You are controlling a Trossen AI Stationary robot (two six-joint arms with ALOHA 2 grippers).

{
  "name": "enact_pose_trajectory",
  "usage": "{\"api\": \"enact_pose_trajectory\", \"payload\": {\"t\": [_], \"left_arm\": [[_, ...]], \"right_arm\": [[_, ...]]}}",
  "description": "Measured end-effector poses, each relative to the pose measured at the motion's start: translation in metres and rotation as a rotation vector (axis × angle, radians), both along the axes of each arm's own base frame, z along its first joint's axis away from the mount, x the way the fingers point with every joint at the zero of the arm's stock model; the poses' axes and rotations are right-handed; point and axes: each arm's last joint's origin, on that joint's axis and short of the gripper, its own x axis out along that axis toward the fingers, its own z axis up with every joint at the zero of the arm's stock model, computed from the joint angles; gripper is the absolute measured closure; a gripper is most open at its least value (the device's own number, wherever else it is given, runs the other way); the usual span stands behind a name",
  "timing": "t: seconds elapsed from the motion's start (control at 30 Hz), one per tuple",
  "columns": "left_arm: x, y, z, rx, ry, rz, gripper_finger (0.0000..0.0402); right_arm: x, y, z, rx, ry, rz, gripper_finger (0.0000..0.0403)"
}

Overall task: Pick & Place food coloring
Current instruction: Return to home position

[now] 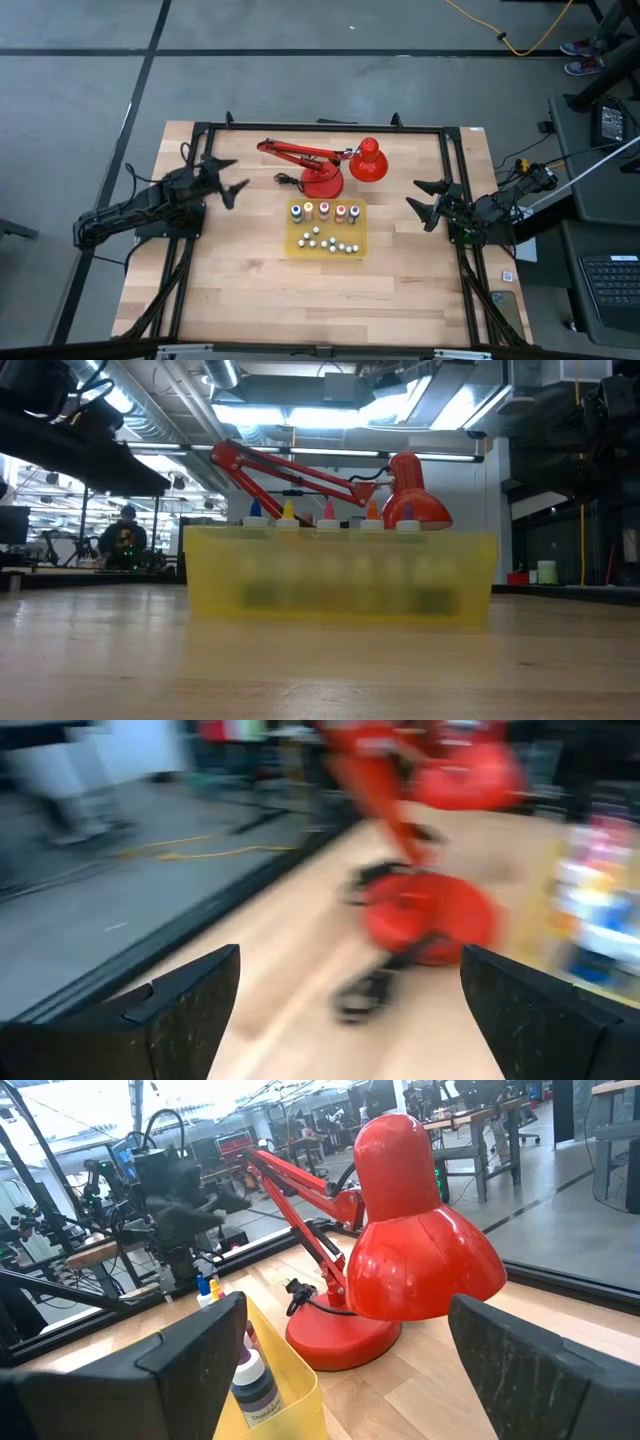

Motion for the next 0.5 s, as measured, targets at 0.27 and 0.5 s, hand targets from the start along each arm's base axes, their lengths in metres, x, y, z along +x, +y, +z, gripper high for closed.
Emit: {"api": "enact_pose_trajectory", "payload": {"t": [0.27,0.5], "left_arm": [[0.0026,-0.0043,-0.0003,0.0,0.009,-0.179,0.0035],[0.002,-0.0032,-0.0002,0.009,0.013,-0.138,0.0034]], "right_arm": [[0.0,0.0,0.0001,0.0,-0.001,0.0,0.0056],[0.0,0.0,0.0002,0.001,-0.001,0.0,0.0056]]}}
